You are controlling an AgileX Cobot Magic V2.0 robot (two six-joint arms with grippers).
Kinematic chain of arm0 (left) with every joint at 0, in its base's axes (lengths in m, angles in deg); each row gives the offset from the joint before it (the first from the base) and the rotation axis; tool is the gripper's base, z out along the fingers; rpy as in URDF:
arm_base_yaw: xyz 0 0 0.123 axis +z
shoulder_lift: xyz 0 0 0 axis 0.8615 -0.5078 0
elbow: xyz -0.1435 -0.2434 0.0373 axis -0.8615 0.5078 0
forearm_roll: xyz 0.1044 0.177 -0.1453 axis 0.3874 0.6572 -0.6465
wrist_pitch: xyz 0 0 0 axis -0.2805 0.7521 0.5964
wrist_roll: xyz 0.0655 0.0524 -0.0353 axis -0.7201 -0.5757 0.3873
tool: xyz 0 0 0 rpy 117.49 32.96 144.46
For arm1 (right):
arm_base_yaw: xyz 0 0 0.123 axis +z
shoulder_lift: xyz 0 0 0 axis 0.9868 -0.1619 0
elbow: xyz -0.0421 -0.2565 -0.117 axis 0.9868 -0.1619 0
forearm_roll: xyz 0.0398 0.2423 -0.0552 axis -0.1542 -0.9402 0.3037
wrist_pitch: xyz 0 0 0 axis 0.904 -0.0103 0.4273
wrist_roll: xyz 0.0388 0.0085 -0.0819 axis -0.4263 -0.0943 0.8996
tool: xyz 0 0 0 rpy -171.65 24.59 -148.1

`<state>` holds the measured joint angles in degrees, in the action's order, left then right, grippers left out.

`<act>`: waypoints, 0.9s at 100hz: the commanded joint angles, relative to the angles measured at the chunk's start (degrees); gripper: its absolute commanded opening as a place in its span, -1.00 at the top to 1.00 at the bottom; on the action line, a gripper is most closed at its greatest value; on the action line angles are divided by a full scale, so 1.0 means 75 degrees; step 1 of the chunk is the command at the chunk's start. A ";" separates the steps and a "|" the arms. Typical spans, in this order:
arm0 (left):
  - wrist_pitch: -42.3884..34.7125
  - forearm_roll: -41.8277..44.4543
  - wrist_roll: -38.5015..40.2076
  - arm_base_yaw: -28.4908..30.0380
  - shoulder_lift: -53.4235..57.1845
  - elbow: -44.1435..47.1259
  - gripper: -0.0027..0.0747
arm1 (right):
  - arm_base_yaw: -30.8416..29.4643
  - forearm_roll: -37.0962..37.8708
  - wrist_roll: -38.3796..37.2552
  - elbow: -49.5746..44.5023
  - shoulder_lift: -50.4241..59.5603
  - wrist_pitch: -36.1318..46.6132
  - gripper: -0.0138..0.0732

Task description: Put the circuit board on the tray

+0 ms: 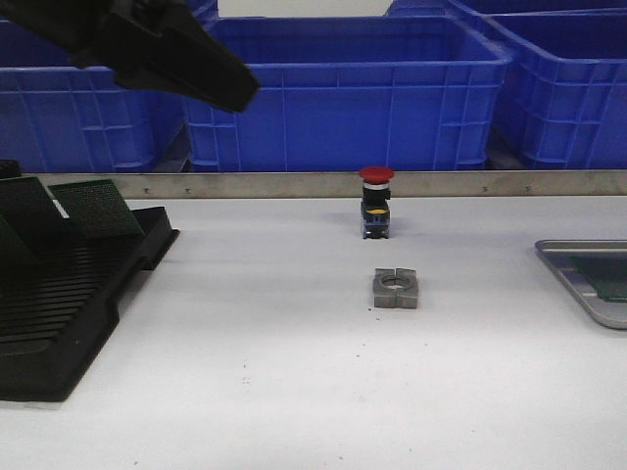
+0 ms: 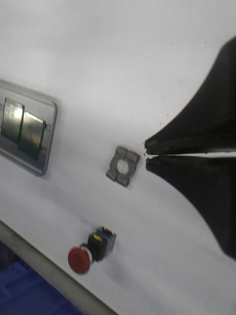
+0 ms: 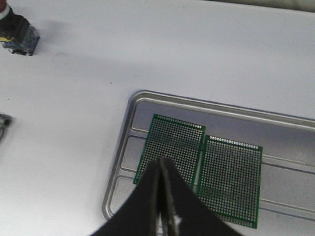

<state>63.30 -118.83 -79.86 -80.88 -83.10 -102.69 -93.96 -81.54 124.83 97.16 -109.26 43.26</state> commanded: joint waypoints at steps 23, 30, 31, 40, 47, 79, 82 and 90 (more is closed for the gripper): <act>0.0279 -0.0354 0.1026 0.2264 0.0986 -0.0161 0.97 | 0.0795 -0.0117 0.0153 0.0104 0.1007 0.0267 0.82; 0.0279 -0.0371 0.1105 0.2765 0.1200 -0.0023 0.97 | 0.0993 -0.0162 0.0153 -0.0071 0.1252 0.0577 0.82; 0.0279 -0.0371 0.1105 0.2861 0.1223 -0.0004 0.97 | 0.1027 -0.0171 0.0153 -0.0092 0.1304 0.0649 0.82; 0.0165 -0.0618 0.1105 0.3426 0.1573 0.0326 0.97 | 0.1213 -0.0260 0.0153 -0.0412 0.1748 0.1097 0.82; -0.0110 -0.1028 0.1105 0.3748 0.1890 0.0650 0.97 | 0.1390 -0.0266 0.0153 -0.0676 0.2159 0.1492 0.82; -0.1800 -0.1911 0.1091 0.3938 0.3676 0.2177 0.97 | 0.1622 -0.0266 0.0153 -0.1781 0.4393 0.2434 0.82; -0.1881 -0.2065 0.1091 0.3938 0.3840 0.2325 0.97 | 0.1622 -0.0266 0.0153 -0.1875 0.4665 0.2434 0.82; -0.2051 -0.2355 0.1081 0.3938 0.4349 0.2740 0.97 | 0.1622 -0.0266 0.0153 -0.2134 0.5279 0.2426 0.82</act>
<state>50.16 -131.35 -72.21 -51.35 -54.78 -83.56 -81.80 -82.49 125.36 81.26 -74.43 58.67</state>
